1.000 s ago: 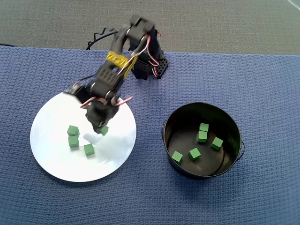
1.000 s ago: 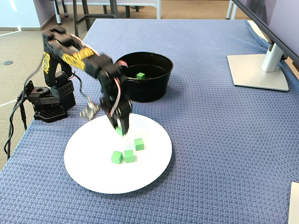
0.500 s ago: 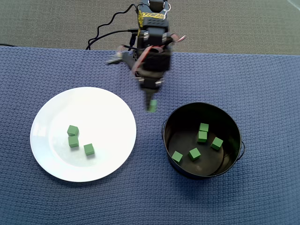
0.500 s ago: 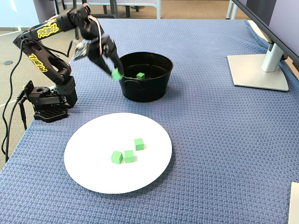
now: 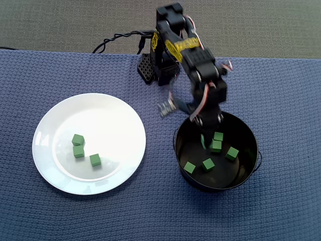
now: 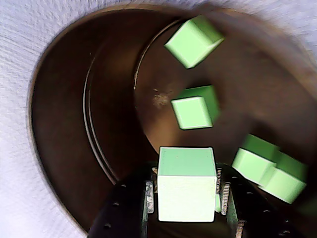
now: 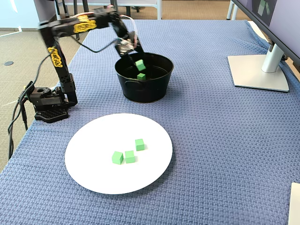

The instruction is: Pick up the green cubes from the white plate and place them in the black recipient

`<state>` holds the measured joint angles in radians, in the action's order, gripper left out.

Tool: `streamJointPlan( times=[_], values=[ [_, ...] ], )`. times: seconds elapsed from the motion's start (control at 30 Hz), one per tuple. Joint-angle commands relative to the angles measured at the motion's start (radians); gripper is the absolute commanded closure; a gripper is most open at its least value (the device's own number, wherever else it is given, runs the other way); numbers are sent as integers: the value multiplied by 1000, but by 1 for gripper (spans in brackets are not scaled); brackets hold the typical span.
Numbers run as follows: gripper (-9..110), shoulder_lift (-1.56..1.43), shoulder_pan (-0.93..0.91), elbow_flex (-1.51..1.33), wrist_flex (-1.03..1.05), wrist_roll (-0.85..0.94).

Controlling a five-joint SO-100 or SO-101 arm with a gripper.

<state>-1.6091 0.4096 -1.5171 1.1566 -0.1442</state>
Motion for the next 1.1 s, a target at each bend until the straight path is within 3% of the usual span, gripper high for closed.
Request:
streamJointPlan(
  times=[0.0,0.23,0.4,0.6,0.8,1.07],
  values=[
    [88,103,17,166,17,-14],
    [65,-5,12,117,52,2],
    [71,-167,-100,98,132,-9],
    [75,-245,-393,129,296,103],
    [73,-164,-666,3,238,446],
    [69,77,-862,9,81,871]
  ],
)
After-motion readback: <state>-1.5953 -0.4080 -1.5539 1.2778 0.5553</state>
